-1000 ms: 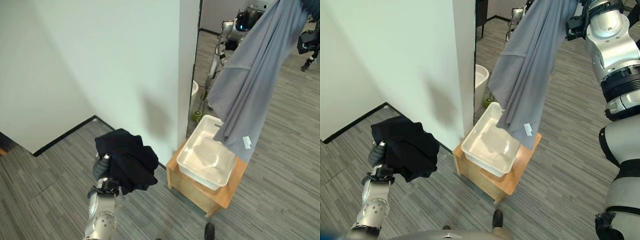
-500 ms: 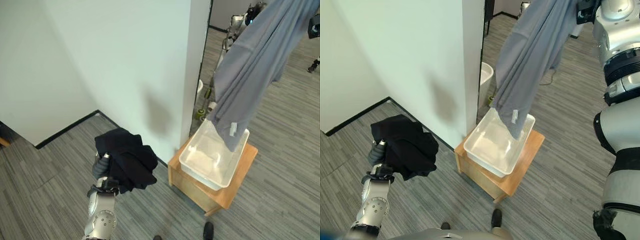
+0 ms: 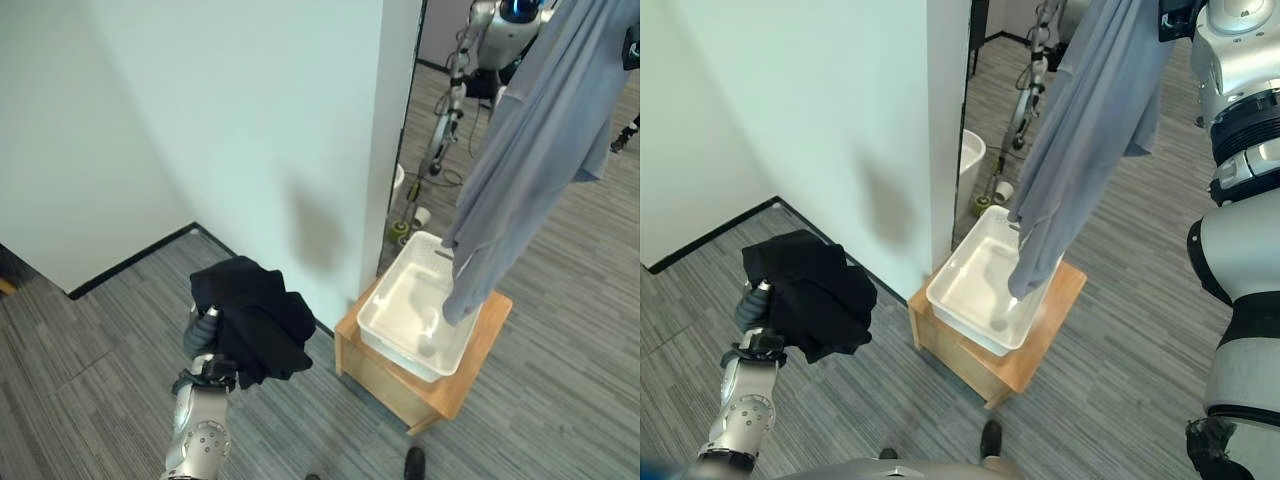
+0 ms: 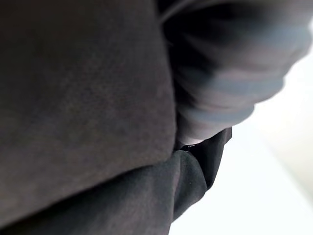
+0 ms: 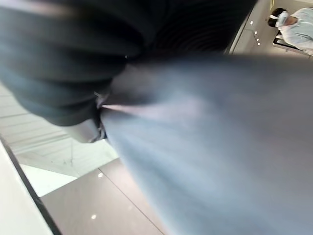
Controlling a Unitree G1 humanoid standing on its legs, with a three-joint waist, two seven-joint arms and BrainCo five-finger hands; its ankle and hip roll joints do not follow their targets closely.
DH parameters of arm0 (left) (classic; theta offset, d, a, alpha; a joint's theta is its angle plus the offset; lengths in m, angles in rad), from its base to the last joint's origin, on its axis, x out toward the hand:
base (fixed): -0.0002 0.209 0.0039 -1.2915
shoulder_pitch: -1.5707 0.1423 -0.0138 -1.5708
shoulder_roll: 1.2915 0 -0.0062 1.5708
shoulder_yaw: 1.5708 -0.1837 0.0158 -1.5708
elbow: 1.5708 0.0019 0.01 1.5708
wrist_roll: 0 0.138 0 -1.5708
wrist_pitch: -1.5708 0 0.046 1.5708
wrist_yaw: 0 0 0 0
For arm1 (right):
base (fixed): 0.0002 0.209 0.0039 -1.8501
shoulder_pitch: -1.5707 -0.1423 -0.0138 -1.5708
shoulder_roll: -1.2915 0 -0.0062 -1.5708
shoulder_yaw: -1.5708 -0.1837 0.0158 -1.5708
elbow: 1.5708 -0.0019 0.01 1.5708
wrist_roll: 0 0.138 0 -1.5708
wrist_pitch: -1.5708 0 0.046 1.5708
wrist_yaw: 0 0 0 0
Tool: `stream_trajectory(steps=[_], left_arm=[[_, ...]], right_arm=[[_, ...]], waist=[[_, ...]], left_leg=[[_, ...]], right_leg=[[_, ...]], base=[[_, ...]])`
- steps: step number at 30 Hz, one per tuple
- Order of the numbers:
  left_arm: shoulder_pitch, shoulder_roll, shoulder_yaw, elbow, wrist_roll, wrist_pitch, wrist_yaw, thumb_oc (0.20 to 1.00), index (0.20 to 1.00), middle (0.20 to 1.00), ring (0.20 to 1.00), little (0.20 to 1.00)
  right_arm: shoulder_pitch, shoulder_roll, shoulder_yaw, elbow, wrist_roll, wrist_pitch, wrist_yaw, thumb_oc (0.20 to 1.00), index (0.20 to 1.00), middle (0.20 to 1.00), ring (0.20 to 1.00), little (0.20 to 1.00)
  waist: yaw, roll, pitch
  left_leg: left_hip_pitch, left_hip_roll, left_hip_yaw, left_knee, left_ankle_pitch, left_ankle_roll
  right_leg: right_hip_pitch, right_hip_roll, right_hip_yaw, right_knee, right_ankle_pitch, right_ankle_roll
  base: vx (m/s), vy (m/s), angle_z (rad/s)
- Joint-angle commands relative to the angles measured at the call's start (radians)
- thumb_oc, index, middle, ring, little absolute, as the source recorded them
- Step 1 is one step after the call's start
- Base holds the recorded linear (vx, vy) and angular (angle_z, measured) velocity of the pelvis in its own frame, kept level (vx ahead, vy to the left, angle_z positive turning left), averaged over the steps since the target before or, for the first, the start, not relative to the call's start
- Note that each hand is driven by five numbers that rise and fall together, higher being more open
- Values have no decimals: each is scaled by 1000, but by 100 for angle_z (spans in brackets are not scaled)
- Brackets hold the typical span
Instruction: Pick up bed clothes into laundry basket.
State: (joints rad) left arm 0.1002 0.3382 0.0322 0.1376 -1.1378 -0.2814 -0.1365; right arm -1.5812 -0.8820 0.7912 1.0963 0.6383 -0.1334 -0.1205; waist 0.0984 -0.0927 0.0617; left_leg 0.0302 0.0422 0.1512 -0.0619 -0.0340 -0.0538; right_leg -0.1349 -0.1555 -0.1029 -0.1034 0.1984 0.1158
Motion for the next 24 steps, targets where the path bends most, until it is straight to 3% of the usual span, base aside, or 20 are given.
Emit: stream_trajectory(steps=[1, 8, 15, 20, 24], left_arm=[[-88, 81, -22, -101, -34, -59, -40, 200, 200, 200, 200, 200], [-83, 99, -14, -148, -15, -64, -30, 200, 200, 200, 200, 200], [-96, 87, -12, -168, 5, -68, 0, 200, 200, 200, 200, 200], [-103, 83, -18, -168, 14, -62, -6, 200, 200, 200, 200, 200], [-100, 92, -24, -166, 22, -54, -27, 200, 200, 200, 200, 200]], right_arm=[[-139, -17, 47, 8, -30, -17, -8, 200, 200, 200, 200, 200], [-80, -6, 29, -36, -52, 1, -13, 200, 200, 200, 200, 200], [34, 38, 1, -90, -112, 25, 5, 200, 200, 200, 200, 200], [91, 48, 63, -97, -245, 55, 68, 200, 200, 200, 200, 200], [73, 27, 209, -48, -491, 79, 110, 200, 200, 200, 200, 200]], waist=[[34, -36, 83], [41, -24, 156], [31, -24, 194], [19, -27, 208], [21, -26, 219]], left_leg=[[-105, 5, -52, -25, 106, -31], [-198, 17, -56, -25, 142, -40], [-221, 24, -40, -25, 146, -39], [-220, 26, -35, -25, 145, -39], [-216, 25, -37, -25, 144, -39]], right_leg=[[128, -23, -71, 16, -116, 32], [33, -12, -64, 16, -86, 25], [-6, -8, -41, 16, -79, 24], [-13, -8, -37, 16, -75, 23], [-9, -9, -41, 16, -76, 23]], base=[[-90, -22, 3], [-101, -11, 2], [-54, 17, -6], [-21, 8, -3], [-9, 2, 0]])
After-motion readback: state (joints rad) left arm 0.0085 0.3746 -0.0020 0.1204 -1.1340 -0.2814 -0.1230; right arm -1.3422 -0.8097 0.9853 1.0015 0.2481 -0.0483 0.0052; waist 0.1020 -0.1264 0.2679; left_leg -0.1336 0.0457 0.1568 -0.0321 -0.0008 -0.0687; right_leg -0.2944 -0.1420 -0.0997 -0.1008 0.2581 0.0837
